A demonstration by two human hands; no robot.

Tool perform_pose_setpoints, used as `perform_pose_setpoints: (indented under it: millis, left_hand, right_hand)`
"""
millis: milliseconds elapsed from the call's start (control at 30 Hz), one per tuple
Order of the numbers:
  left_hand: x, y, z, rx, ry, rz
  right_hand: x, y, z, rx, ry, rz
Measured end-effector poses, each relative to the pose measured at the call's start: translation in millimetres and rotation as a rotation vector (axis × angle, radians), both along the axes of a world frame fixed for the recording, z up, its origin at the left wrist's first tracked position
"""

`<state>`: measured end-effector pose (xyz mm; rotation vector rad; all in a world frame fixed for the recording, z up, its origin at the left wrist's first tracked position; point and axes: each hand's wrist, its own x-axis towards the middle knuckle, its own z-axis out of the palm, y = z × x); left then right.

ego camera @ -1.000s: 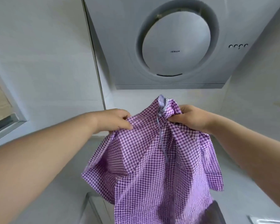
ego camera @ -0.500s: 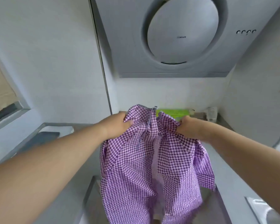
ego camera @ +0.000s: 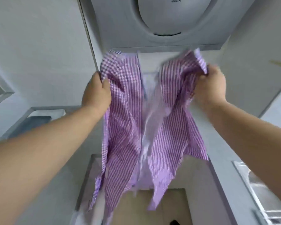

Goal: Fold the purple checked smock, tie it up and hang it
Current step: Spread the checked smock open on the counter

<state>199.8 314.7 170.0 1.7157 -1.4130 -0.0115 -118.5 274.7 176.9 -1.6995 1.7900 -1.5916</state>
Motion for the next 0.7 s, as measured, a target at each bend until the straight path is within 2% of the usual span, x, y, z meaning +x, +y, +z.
perform_pose_setpoints:
  millis: [33,67,100,133,167,200,233,267,333,467,600,700]
  left_hand:
    - [-4.0,3.7,0.7,-0.030,-0.061,-0.056]
    - [-7.8,7.2,-4.6,0.098,-0.234,-0.190]
    - [-12.9,12.7,-18.4,0.396,-0.458,-0.336]
    - [-18.2,20.0,-33.1,0.746,-0.671,-0.451]
    - [-22.3,26.7,-46.6,1.057,-0.795,-0.547]
    - [-23.1,28.8,-59.1,1.239,-0.832,-0.638]
    - [-22.9,29.7,-66.4,1.274,-0.819,-0.690]
    - [-20.8,28.2,-70.7,1.235,-0.766,-0.697]
    - [-17.4,23.9,-69.3,1.127,-0.624,-0.645]
    - [-23.2,20.6,-55.5,1.120,-0.400,-0.517]
    - [-25.3,13.7,-47.0,0.998,-0.154,-0.380]
    - [-25.8,14.8,-37.2,0.949,0.153,-0.313]
  right_hand:
    - [6.5,7.4,3.0,-0.043,-0.008,-0.018]
    - [13.0,14.4,-4.4,-0.025,0.139,0.046]
    - [18.4,20.5,-20.8,0.110,0.417,0.202]
    - [22.9,31.9,-39.0,0.353,0.760,0.410]
    - [25.7,44.4,-59.4,0.660,1.062,0.608]
    - [23.3,54.0,-76.7,0.860,1.276,0.745]
    - [19.9,60.7,-84.1,0.951,1.308,0.792]
    - [16.6,65.2,-82.1,0.964,1.212,0.787]
    - [9.0,59.3,-74.0,0.905,1.039,0.693]
    - [-8.5,37.7,-63.1,0.884,0.892,0.615]
    - [-19.1,22.4,-60.0,0.791,0.766,0.518]
    - [-27.1,12.9,-59.4,0.751,0.713,0.375]
